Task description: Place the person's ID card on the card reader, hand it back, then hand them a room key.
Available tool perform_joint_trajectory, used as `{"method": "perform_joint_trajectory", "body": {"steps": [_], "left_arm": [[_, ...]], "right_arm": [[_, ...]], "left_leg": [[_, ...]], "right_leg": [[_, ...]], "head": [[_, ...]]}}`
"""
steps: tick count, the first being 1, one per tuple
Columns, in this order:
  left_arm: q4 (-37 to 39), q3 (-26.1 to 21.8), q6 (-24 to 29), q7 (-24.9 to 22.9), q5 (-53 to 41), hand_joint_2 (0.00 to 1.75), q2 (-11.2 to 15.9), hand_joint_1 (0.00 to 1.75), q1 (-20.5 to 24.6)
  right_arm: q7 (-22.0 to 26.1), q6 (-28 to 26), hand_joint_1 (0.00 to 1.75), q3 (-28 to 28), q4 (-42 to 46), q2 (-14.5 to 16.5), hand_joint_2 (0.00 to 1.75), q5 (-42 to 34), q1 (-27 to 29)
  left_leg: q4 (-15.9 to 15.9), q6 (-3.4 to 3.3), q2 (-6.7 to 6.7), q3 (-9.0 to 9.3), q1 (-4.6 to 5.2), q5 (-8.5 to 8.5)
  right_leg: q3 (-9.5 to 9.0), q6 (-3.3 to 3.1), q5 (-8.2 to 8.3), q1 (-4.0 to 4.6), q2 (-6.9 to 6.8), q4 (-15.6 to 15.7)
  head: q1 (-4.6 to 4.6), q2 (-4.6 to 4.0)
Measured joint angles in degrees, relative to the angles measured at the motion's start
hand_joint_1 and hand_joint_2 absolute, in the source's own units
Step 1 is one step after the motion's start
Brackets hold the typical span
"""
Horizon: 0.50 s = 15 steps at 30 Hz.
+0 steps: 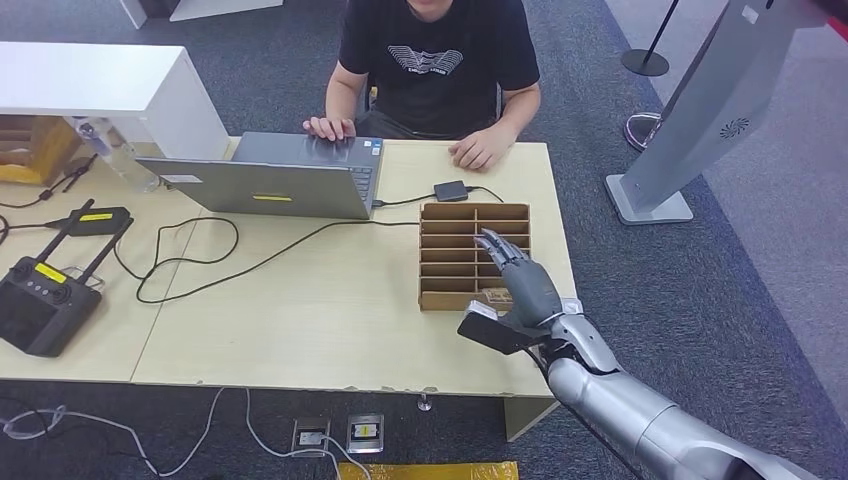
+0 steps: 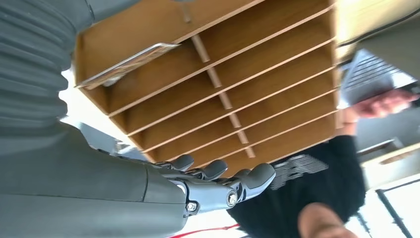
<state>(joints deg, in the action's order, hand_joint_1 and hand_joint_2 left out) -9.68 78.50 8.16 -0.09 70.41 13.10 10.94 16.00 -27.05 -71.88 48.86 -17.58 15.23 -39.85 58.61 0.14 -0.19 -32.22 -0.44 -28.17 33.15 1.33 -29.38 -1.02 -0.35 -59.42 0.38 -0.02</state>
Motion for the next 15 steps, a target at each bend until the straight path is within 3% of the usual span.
{"method": "perform_joint_trajectory", "body": {"steps": [5,15], "left_arm": [[-0.07,-0.31,0.95,0.0,0.44,0.0,-0.54,0.0,-0.01],[-0.13,-0.84,1.0,0.0,0.5,0.0,-1.07,0.0,-0.11]], "right_arm": [[4.98,0.66,0.0,-5.45,-0.61,-0.75,1.75,-4.39,-5.02],[5.44,0.78,0.0,-10.13,-1.37,-1.32,1.75,-4.97,-7.15]], "left_leg": [[0.0,0.0,0.02,0.03,0.0,0.0],[0.0,0.0,0.02,0.03,0.0,0.0]], "right_leg": [[0.0,0.0,0.0,0.0,0.03,0.0],[0.0,0.0,0.0,0.01,0.04,0.0]], "head": [[-0.01,0.0],[0.0,0.0]]}}
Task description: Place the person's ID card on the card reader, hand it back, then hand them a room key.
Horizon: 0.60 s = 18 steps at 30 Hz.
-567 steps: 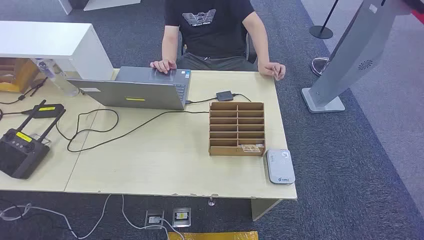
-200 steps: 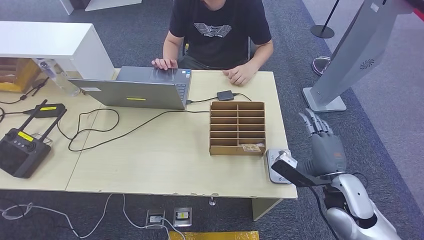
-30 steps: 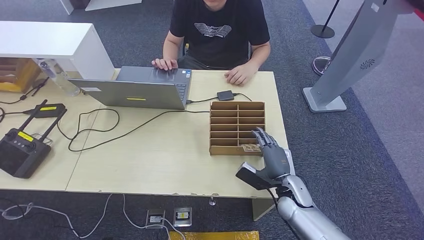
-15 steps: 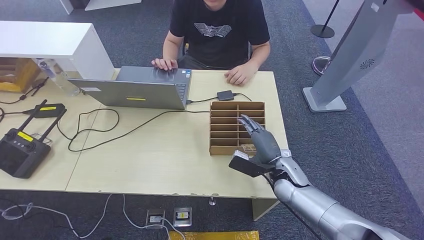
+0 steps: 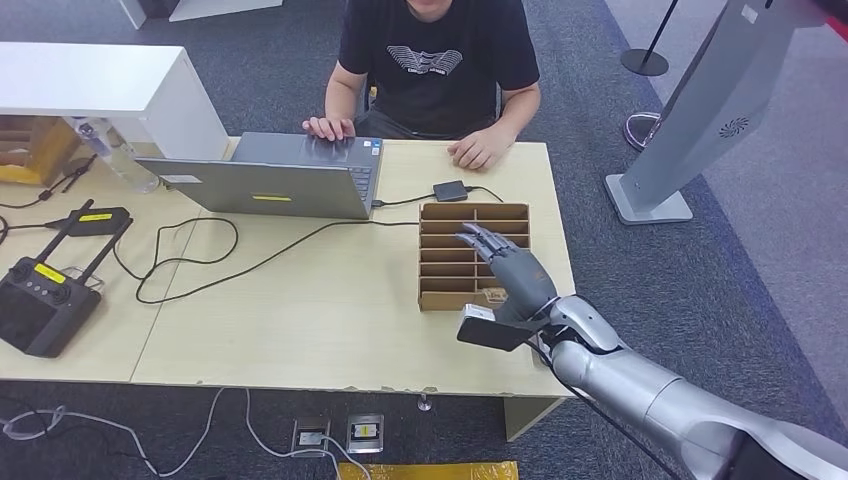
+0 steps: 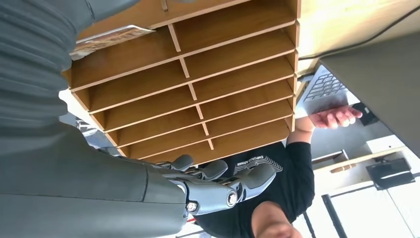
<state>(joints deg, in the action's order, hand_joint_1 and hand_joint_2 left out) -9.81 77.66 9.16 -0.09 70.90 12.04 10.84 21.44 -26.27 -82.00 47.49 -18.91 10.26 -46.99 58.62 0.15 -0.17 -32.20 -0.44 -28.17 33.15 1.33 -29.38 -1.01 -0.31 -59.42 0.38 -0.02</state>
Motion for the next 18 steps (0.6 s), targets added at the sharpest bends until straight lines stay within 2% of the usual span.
{"method": "perform_joint_trajectory", "body": {"steps": [8,12,16,18], "left_arm": [[0.0,-0.19,-0.3,0.0,-0.01,0.0,-0.13,0.0,-0.01],[0.0,-0.26,-0.38,0.0,0.11,0.0,-0.04,0.0,-0.15],[0.0,-0.51,-0.43,0.0,0.2,0.0,0.17,0.0,-0.27],[0.0,-0.58,-0.71,0.0,0.28,0.0,0.39,0.0,-0.34]], "right_arm": [[-0.15,0.29,0.0,-1.78,-0.24,-1.28,1.75,0.51,-1.33],[0.28,-0.15,0.0,-2.63,1.29,-4.89,0.0,1.61,-5.15],[0.4,-0.95,0.0,-2.8,6.26,-10.86,0.0,2.04,-12.62],[-1.24,0.0,0.0,-2.84,9.52,-14.08,0.0,1.76,-17.6]], "left_leg": [[0.01,0.0,0.0,0.0,0.01,0.0],[0.03,-0.02,0.0,0.0,0.06,0.02],[0.06,-0.05,0.0,0.01,0.11,0.04],[0.06,-0.05,0.0,-0.01,0.13,0.04]], "right_leg": [[0.0,0.01,0.02,-0.01,0.0,0.0],[0.01,0.02,0.07,-0.06,0.0,0.0],[0.04,0.03,0.09,-0.1,0.01,0.01],[0.05,0.03,0.09,-0.12,-0.01,0.01]], "head": [[-0.01,0.0],[0.0,0.0],[0.0,0.0],[0.01,0.0]]}}
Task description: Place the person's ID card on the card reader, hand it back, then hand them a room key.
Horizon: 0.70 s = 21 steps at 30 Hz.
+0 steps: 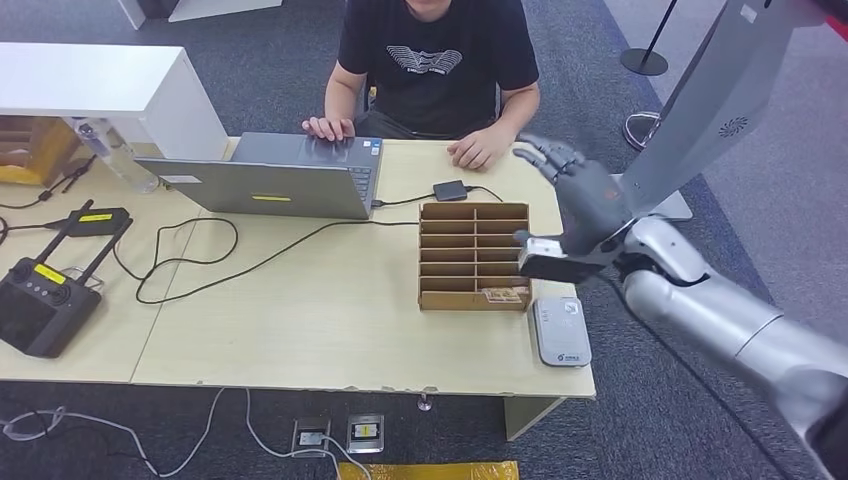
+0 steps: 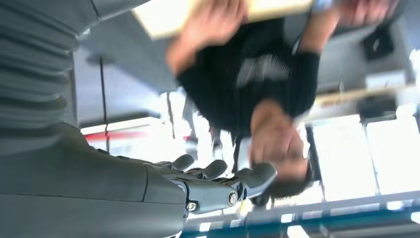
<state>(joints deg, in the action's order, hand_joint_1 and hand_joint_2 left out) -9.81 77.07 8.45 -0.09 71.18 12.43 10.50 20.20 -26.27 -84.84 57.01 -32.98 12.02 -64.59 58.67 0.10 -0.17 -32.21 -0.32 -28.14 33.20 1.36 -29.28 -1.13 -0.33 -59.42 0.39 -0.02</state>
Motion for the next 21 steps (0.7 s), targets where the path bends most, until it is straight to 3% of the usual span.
{"method": "perform_joint_trajectory", "body": {"steps": [4,8,11,16,20,21], "left_arm": [[0.0,-0.08,-0.96,0.0,0.09,0.0,0.17,0.0,-0.18],[0.0,-0.14,-1.63,0.44,-0.17,0.0,0.26,0.0,-0.13],[0.0,-0.17,-2.23,0.96,-0.51,0.0,0.25,0.0,-0.14],[0.02,-0.18,-2.84,0.9,-0.89,0.0,0.27,0.0,-0.14],[0.02,-0.19,-1.87,0.28,-0.55,0.0,0.16,0.0,-0.19],[0.02,-0.2,-1.53,0.15,-0.4,0.0,0.13,0.0,-0.2]], "right_arm": [[-8.01,2.49,0.0,-0.04,9.0,-5.4,0.0,2.42,-6.96],[-16.58,2.35,0.0,0.44,17.64,-8.34,0.0,9.37,-7.24],[-23.93,4.72,0.0,2.76,23.92,-10.4,0.0,14.03,-3.89],[-36.84,12.31,0.0,8.3,31.71,-10.93,0.0,17.69,8.43],[-40.98,14.57,0.0,11.8,35.66,-10.6,1.75,18.4,16.65],[-41.38,14.95,0.0,12.46,36.33,-10.51,1.75,18.24,17.88]], "left_leg": [[-0.01,0.02,0.05,0.03,-0.06,-0.02],[-0.01,0.07,0.21,0.12,-0.1,-0.06],[-0.03,0.07,0.12,0.15,-0.23,-0.06],[-0.04,0.1,0.11,0.18,-0.28,-0.09],[-0.04,0.1,0.02,0.1,-0.29,-0.08],[-0.04,0.11,0.01,0.09,-0.29,-0.08]], "right_leg": [[-0.03,-0.02,-0.02,0.06,0.02,0.0],[-0.02,-0.03,-0.02,0.1,0.16,0.01],[-0.16,-0.05,-0.04,0.22,0.08,0.05],[-0.24,-0.05,-0.03,0.26,0.06,0.1],[-0.22,-0.05,-0.04,0.26,0.0,0.1],[-0.21,-0.05,-0.04,0.26,0.01,0.1]], "head": [[-0.03,0.0],[0.01,0.0],[-0.04,0.0],[0.01,0.0],[-0.01,0.0],[0.0,0.0]]}}
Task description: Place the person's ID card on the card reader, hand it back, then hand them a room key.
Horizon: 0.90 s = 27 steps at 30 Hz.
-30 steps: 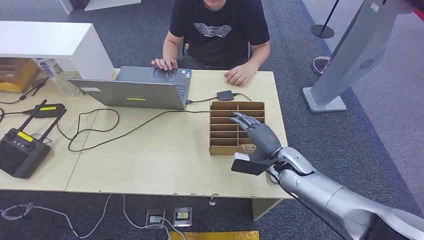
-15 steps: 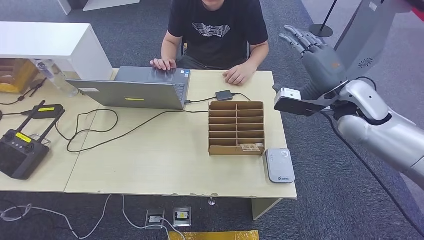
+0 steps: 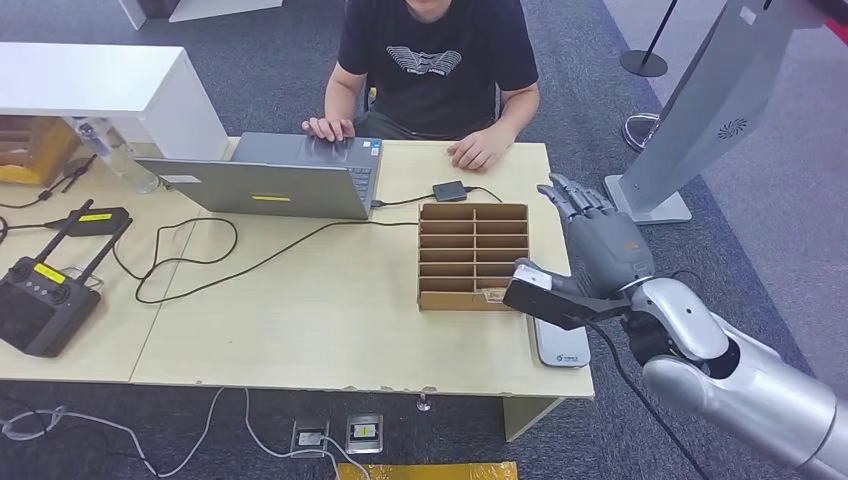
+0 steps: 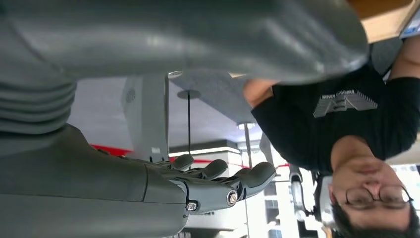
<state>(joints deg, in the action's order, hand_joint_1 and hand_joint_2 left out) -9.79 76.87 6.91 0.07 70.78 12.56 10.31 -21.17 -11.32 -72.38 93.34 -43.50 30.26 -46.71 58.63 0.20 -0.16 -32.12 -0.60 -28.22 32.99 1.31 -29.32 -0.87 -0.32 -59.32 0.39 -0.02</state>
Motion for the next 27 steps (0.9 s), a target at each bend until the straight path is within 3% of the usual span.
{"method": "perform_joint_trajectory", "body": {"steps": [7,15,21,27], "left_arm": [[0.0,-0.28,1.15,-0.24,0.72,0.0,-0.32,0.0,0.04],[0.0,-0.86,1.86,-0.86,0.93,0.0,-0.85,0.0,0.05],[0.0,-1.21,2.55,-1.36,0.94,0.0,-1.49,0.0,0.07],[0.0,-1.26,3.87,-0.56,0.92,0.0,-2.0,0.0,0.17]], "right_arm": [[-0.51,2.06,0.0,3.34,3.18,1.3,1.75,-1.07,5.03],[-0.04,2.61,0.0,4.75,4.63,2.23,1.75,-1.03,6.46],[4.38,-1.15,0.0,3.92,4.64,3.38,1.75,-0.92,6.71],[12.91,-9.16,0.0,2.04,-0.18,5.0,1.75,-1.06,7.5]], "left_leg": [[-0.01,0.0,0.0,-0.01,0.0,0.0],[-0.01,0.0,0.0,-0.01,0.01,0.0],[-0.01,0.0,0.0,-0.03,0.0,0.0],[-0.01,0.0,0.0,-0.03,0.0,0.0]], "right_leg": [[0.02,-0.02,-0.01,0.0,0.0,0.0],[0.02,-0.02,-0.01,0.0,0.02,0.0],[0.04,-0.03,-0.02,0.0,0.0,0.0],[0.04,-0.03,-0.02,0.0,0.01,0.0]], "head": [[-0.01,0.0],[-0.01,0.0],[-0.01,0.0],[-0.02,0.0]]}}
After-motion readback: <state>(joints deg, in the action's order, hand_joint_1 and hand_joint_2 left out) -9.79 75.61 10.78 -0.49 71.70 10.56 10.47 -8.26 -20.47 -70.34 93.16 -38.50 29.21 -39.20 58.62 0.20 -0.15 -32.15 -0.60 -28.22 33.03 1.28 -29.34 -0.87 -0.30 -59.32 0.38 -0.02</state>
